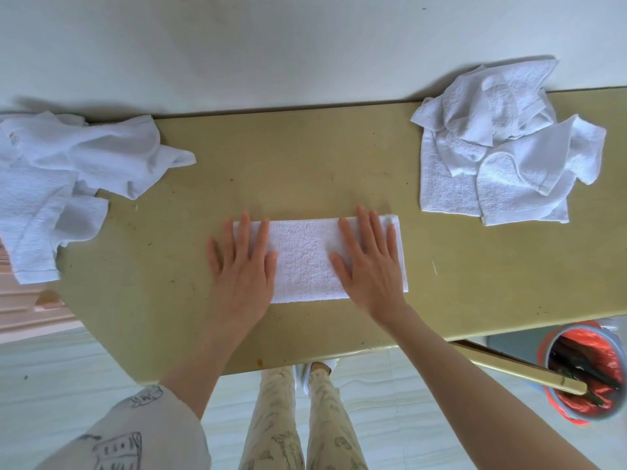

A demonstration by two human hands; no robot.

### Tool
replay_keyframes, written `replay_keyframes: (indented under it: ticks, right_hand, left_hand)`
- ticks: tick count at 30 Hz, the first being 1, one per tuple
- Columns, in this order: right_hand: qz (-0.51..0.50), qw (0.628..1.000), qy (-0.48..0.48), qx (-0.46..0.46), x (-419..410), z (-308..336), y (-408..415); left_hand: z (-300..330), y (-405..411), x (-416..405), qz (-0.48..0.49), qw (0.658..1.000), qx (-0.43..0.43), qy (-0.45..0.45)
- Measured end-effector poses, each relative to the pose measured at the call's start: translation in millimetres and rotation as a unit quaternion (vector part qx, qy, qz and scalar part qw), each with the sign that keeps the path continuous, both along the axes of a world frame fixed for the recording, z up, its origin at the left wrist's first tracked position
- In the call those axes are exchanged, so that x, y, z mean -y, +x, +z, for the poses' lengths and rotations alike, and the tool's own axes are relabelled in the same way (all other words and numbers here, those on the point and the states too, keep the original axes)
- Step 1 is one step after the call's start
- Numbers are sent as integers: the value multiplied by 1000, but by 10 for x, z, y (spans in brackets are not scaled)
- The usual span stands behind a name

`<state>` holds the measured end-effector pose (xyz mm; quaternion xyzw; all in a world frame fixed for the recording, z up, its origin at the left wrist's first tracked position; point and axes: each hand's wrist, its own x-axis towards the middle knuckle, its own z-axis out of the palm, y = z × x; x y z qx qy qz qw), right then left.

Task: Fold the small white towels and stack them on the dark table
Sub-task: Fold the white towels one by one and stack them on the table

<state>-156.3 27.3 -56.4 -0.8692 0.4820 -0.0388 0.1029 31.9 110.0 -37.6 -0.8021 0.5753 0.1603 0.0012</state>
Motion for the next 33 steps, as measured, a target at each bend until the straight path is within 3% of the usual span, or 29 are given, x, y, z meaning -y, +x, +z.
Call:
replay_keyframes:
  ticks: [7,12,17,20,22,33]
  right_hand:
    - [-4,997,2,-82,37,0,-99]
    - [-10,996,13,-92,30,5,-95]
    - [-11,996,11,-92,26,6,-83]
    - [-11,996,12,-92,31,-1,-89]
    - [-10,996,13,-93,31,-2,-93]
    - [-8,995,22,-92,29,3,-96]
  left_hand:
    - [-62,291,-48,-60,998,14,24]
    - [124,334,138,15,999,-34,-24]
    - [328,385,519,150,973,-135,110]
    - [366,378,681,180,951,-129,214]
    - [367,402,717,197,942,-128,238]
    - [238,545,476,341,893,-250,155]
